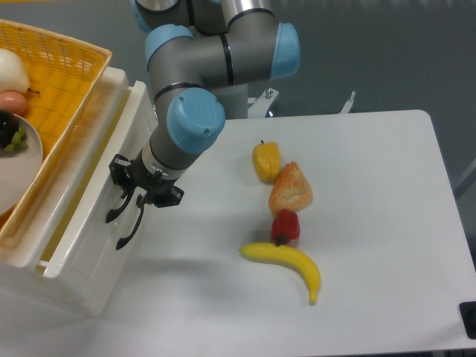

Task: Slide the top white drawer open
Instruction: 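Pull the upper drawer handle outward, sliding the drawer open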

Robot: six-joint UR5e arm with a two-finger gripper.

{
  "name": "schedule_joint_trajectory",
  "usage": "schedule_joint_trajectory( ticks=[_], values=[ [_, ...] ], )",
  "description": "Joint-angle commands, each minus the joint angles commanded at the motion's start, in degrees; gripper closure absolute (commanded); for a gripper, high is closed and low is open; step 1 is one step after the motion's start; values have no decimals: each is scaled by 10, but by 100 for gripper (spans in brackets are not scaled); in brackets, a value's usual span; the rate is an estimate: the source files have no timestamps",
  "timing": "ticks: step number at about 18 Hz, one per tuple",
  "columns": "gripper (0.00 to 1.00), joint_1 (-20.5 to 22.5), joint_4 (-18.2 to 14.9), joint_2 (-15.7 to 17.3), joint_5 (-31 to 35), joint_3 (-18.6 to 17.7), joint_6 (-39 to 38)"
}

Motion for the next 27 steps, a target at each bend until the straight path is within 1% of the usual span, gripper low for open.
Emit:
schedule_joint_trajectory(
  ticks=[9,10,12,13,18,27],
  values=[
    [60,1,-1,1,1,-4,0],
    [60,1,0,1,2,-4,0],
    [67,1,-1,2,2,-4,-1],
    [68,1,-1,5,3,-5,0],
    [72,3,0,15,4,-11,-1],
    [79,4,1,16,4,-11,-1]
  ],
)
